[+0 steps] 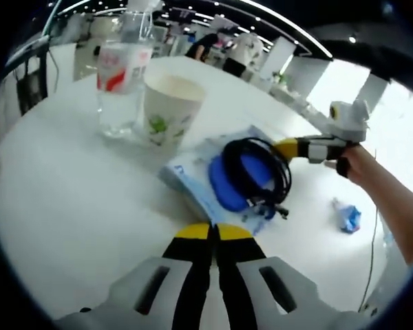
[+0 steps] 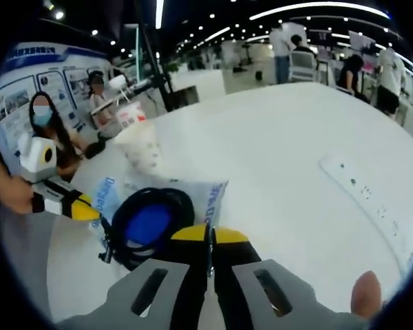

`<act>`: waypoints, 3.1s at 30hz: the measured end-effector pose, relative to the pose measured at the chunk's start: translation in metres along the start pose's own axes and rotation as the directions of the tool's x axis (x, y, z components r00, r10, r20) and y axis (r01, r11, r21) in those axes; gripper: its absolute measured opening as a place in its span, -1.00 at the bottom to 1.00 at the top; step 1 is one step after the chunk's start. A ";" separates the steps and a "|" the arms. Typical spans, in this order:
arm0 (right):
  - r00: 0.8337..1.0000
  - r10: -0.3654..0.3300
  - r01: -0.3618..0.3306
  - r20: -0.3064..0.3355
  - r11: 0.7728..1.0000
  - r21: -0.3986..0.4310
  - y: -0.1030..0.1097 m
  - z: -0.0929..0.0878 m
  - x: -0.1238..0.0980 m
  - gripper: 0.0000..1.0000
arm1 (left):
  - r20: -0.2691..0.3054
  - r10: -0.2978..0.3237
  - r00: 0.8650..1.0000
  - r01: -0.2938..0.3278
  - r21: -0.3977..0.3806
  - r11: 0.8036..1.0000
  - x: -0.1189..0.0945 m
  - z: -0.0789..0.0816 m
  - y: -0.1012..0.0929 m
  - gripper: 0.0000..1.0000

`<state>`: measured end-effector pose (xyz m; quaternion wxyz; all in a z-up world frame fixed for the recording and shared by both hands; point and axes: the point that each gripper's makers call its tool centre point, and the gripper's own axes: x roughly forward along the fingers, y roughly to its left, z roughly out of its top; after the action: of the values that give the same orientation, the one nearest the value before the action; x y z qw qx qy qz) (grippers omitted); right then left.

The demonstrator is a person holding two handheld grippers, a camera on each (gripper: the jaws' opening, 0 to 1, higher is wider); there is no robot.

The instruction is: Arrange the tabletop items into an orderly group along one side of the table until the central work area is clear of visible clutter.

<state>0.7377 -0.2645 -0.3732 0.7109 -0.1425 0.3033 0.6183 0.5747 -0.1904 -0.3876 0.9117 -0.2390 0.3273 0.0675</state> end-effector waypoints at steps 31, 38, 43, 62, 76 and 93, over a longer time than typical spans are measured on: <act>0.985 -0.169 0.159 0.046 0.973 0.165 -0.001 -0.033 -0.064 -0.98 | -0.115 -0.124 0.986 0.152 0.285 0.946 0.017 0.026 -0.026 -1.00; 0.979 -0.200 0.186 0.047 0.961 0.206 0.001 -0.039 -0.077 -0.98 | -0.149 -0.153 0.977 0.194 0.319 0.928 0.020 0.033 -0.034 -1.00; 0.973 -0.227 0.209 0.050 0.949 0.236 0.002 -0.045 -0.086 -0.98 | -0.179 -0.169 0.969 0.223 0.347 0.911 0.022 0.036 -0.041 -1.00; 0.939 -0.344 0.319 0.000 0.871 0.373 0.005 -0.087 -0.137 -0.98 | -0.341 -0.221 0.914 0.368 0.462 0.807 0.040 0.026 -0.090 -1.00; 0.913 -0.400 0.390 -0.079 0.801 0.454 0.006 -0.115 -0.154 -0.98 | -0.419 -0.229 0.879 0.429 0.483 0.764 0.053 0.013 -0.110 -1.00; 0.904 -0.405 0.414 -0.138 0.746 0.522 0.000 -0.137 -0.157 -0.98 | -0.471 -0.219 0.854 0.458 0.483 0.747 0.061 0.005 -0.120 -1.00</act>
<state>0.6949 -0.4679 -0.3839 0.8374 -0.0048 0.4316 0.3353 0.6583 -0.2951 -0.3759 0.8539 -0.0151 0.4543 -0.2534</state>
